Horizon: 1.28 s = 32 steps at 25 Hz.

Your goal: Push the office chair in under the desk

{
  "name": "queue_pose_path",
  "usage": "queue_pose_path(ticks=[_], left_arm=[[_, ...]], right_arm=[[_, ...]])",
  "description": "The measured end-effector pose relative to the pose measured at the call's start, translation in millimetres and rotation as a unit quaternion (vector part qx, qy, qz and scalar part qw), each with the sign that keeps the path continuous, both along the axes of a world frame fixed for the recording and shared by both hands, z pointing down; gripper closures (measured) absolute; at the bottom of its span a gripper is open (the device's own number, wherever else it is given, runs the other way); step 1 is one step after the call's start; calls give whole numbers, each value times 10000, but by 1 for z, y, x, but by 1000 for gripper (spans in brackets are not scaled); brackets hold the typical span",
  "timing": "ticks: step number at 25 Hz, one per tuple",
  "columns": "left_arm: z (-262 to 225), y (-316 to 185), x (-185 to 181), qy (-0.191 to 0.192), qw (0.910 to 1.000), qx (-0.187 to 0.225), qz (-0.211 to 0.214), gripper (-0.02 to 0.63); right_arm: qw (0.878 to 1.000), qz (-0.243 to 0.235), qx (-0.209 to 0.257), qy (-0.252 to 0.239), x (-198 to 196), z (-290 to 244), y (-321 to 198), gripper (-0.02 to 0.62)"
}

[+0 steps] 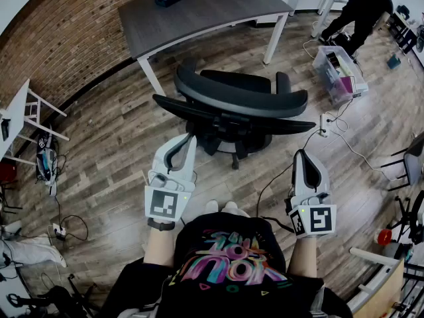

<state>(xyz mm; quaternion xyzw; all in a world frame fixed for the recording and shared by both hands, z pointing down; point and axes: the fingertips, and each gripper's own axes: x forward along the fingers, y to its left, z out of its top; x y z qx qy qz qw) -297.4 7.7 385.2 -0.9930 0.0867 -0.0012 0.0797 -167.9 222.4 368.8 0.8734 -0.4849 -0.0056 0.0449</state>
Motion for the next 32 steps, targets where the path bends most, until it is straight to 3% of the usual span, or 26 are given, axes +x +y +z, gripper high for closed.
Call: queue_pose_path(ticks=[12,18,21,25,32], left_arm=[[6,-4,-2,-107,9998,-110,-116,604],[12,-17,3,-385,9990,-4,-215,577],[13,-23,6,-495,9984,146,-215,569],[16,-30,10,-685,9967,414,-144,521],[25,-40,21,-1070,9865,1238,22,458]], right_arm=[[9988,214,-393,187,5,6,0,594],[9983,270,-502,152,13,12,1,592],[9983,217,-534,129,17,14,1,585],[9966,59,-773,280,24,17,-3,508],[9900,-197,-1247,627,37,25,-3,423]])
